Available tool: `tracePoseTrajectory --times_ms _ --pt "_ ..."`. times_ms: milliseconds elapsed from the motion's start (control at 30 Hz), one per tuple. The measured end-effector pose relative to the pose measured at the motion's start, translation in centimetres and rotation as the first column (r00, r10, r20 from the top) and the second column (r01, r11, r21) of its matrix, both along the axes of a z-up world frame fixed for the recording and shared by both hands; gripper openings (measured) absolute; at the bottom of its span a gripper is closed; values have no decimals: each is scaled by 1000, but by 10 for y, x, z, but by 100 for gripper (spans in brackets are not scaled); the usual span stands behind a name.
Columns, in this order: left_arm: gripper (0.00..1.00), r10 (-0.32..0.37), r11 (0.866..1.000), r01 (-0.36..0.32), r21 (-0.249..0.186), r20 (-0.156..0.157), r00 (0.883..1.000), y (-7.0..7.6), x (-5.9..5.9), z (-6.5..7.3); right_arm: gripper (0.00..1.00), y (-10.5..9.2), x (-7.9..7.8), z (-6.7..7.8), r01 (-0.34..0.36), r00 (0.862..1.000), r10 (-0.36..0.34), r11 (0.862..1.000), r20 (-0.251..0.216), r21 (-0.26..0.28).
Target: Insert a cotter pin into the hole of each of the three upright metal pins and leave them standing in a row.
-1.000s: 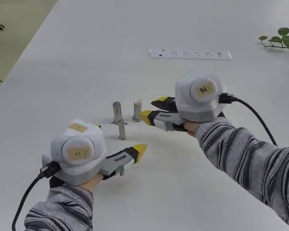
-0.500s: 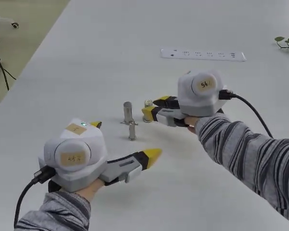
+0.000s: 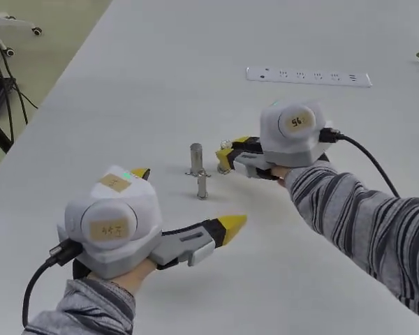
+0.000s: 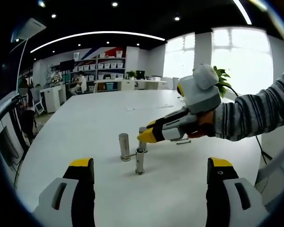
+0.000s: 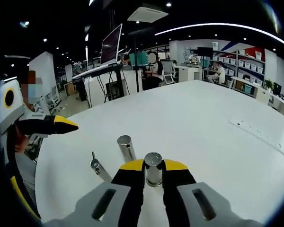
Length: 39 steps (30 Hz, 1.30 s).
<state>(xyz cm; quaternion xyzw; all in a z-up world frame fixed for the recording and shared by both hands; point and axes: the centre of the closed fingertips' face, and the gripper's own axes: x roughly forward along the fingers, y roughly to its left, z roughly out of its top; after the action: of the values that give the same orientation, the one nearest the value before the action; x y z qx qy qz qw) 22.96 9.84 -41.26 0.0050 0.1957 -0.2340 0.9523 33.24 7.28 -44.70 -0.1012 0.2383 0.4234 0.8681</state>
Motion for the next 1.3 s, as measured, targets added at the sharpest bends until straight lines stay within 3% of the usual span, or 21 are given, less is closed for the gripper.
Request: tracePoseTrajectory --times_ms 333,500,733,1300 --pt "99 -9 1000 9 21 -2 1000 2 -7 0 8 -4 -1 3 10 1000 -9 1000 16 -24" --pt "99 -16 1000 17 23 -6 1000 2 -10 -1 8 -12 -8 8 24 1000 -24 1000 6 -6" --pt "99 -40 999 40 37 5 999 -2 -15 2 8 -24 -28 14 7 1000 -6 1000 27 -31" --pt "99 -55 998 54 38 18 998 -4 -23 7 8 -46 -72 11 29 999 -28 998 21 -48"
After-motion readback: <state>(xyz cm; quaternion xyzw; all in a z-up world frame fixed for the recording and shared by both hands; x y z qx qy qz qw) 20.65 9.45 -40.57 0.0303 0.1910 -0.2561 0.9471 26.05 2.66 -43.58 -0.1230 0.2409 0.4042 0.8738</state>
